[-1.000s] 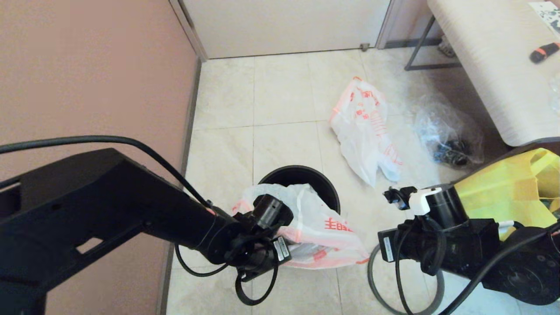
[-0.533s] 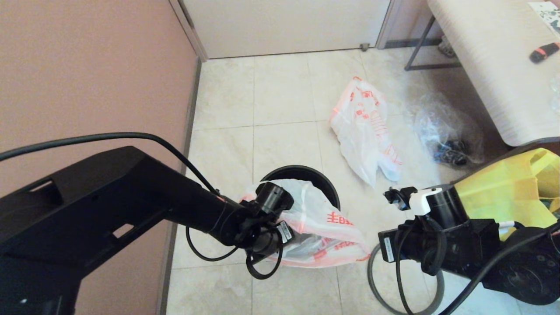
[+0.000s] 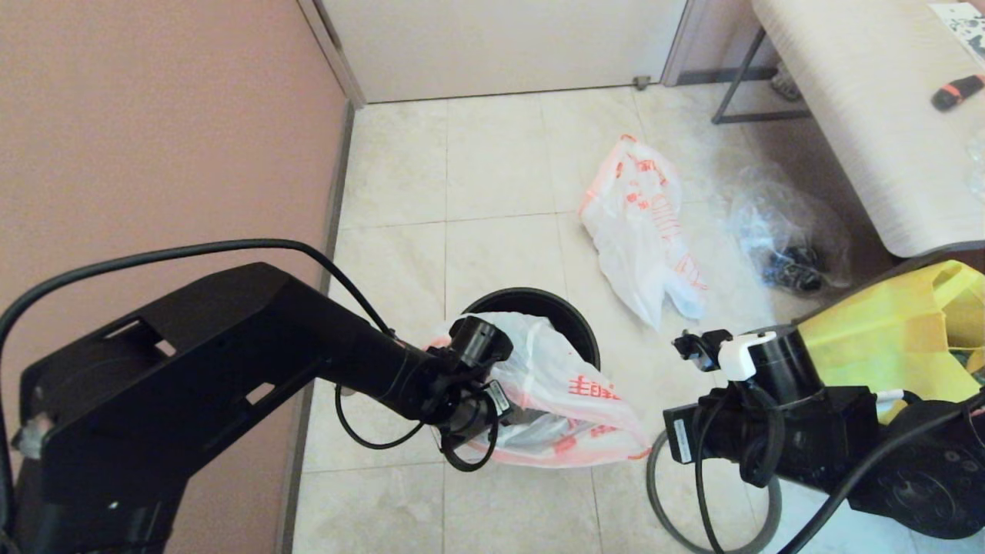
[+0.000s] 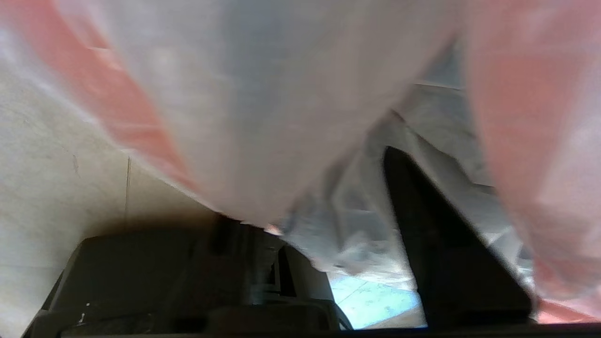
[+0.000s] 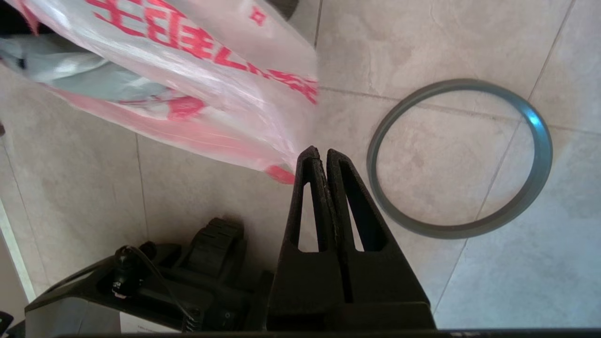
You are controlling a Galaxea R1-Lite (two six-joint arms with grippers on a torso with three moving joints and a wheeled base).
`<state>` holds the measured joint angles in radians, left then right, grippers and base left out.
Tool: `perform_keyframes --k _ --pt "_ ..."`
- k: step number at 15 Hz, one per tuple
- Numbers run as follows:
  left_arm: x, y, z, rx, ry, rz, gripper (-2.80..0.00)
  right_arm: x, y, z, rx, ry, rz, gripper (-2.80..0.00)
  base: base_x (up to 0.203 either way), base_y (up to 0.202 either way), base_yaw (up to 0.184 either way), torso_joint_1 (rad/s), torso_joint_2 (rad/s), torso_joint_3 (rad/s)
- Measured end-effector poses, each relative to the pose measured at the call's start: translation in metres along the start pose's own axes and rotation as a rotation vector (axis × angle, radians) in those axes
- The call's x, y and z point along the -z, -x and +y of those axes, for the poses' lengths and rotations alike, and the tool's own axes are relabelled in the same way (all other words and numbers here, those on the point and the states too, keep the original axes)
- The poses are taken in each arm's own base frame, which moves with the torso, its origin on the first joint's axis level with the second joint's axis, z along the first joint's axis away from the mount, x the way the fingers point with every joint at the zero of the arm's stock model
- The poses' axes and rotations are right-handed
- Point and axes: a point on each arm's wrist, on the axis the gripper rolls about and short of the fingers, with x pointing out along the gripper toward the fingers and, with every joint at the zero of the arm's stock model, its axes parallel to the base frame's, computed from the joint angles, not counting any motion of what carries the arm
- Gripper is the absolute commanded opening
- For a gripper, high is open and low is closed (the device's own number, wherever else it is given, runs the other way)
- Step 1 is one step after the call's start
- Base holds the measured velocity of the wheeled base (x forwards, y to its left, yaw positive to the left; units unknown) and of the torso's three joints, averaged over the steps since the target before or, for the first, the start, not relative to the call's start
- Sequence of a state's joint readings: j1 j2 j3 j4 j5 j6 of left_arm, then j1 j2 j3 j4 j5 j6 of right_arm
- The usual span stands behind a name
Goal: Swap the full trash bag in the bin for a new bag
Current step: Put the new garbage bag on the trash can
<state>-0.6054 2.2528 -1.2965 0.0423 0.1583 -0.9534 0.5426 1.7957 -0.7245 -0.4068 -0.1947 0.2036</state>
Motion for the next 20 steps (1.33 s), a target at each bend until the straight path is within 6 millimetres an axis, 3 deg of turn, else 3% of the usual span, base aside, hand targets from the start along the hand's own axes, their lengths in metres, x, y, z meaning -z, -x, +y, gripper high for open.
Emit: perform_keyframes --k 4,10,13,20 --pt "-0.004 -0.001 0.002 -0.001 0.007 -0.003 -2.8 -0.004 0.005 0.002 -0.008 0.004 -0.019 -2.8 0.0 0.0 0.0 0.0 0.0 0.0" --pt "-0.027 0.008 0.012 0.002 0.06 -0.038 -2.8 -0.011 0.008 0.004 -0.019 0.001 -0.05 -2.8 0.0 0.0 0.0 0.0 0.0 0.0" --pt "-0.042 0.013 0.021 0.015 0.098 -0.048 -2.8 -0.01 0.009 0.02 -0.059 0.061 -0.049 -2.8 0.0 0.0 0.0 0.0 0.0 0.0" --pt "-0.07 0.015 0.034 0.121 0.16 -0.053 -2.8 -0.012 -0.031 0.066 -0.13 0.192 -0.065 -2.8 0.0 0.0 0.0 0.0 0.0 0.0"
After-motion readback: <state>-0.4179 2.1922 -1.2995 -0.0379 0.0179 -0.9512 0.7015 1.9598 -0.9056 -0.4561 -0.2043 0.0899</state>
